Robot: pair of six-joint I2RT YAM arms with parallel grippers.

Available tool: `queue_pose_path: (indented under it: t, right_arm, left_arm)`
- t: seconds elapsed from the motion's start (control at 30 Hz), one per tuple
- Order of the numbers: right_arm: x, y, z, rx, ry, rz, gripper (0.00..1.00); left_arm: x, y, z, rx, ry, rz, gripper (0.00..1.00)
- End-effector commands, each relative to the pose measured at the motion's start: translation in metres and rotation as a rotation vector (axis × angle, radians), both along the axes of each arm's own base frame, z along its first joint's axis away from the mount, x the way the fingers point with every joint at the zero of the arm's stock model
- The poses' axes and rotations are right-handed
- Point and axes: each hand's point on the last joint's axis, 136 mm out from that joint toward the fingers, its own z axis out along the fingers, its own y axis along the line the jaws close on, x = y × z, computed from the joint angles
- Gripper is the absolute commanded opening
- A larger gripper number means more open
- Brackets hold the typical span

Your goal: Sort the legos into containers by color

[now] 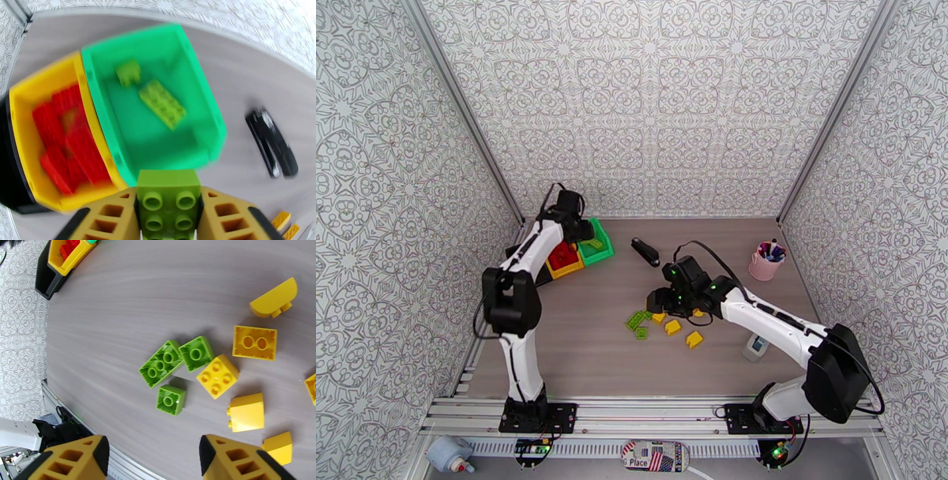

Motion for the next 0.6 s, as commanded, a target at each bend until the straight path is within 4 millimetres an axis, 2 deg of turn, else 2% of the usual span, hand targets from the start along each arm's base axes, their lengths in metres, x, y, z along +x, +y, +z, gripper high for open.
queue_pose_path:
  t: [0.0,0.03,0.07,0.13,0.17,0.23,0.27,0.4,0.53,0.57]
  right_arm:
    - [0.002,-0.005,0.012,-0.014,-0.043,-0.011,0.65]
    - [0.002,-0.006,0.012,-0.015,-0.043,-0.014,0.65]
    - [0.001,-0.006,0.011,-0.016,-0.041,-0.016,0.65]
    - [0.001,-0.008,0.010,-0.020,-0.043,-0.020,0.66]
    - [0.001,-0.009,0.009,-0.022,-0.043,-0.022,0.66]
    - [0.001,-0.009,0.009,-0.026,-0.045,-0.023,0.67]
    - [0.001,-0.011,0.008,-0.032,-0.047,-0.026,0.67]
    - [0.003,-0.014,0.006,-0.060,-0.053,-0.028,0.69]
    - [0.005,-0.019,0.002,-0.103,-0.053,-0.035,0.68]
    - [0.005,-0.021,-0.001,-0.114,-0.050,-0.036,0.68]
  left_arm:
    - [0.009,-0.013,0.005,-0.049,0.030,-0.063,0.64]
    - [0.011,-0.016,0.016,-0.061,0.011,-0.071,0.71]
    - [0.013,-0.021,0.008,-0.075,0.025,-0.083,0.74]
    - [0.011,-0.028,0.018,-0.084,0.000,-0.101,0.80]
    - [0.007,-0.031,0.031,-0.083,-0.026,-0.109,0.82]
    - [-0.002,-0.037,0.045,-0.089,-0.061,-0.125,0.84]
    - [-0.012,-0.039,0.040,-0.083,-0.050,-0.132,0.85]
    - [-0.047,-0.055,0.045,-0.075,-0.077,-0.183,0.89]
    - [-0.091,-0.076,0.030,-0.068,-0.052,-0.246,0.88]
    - [-0.105,-0.083,0.021,-0.061,-0.034,-0.267,0.87]
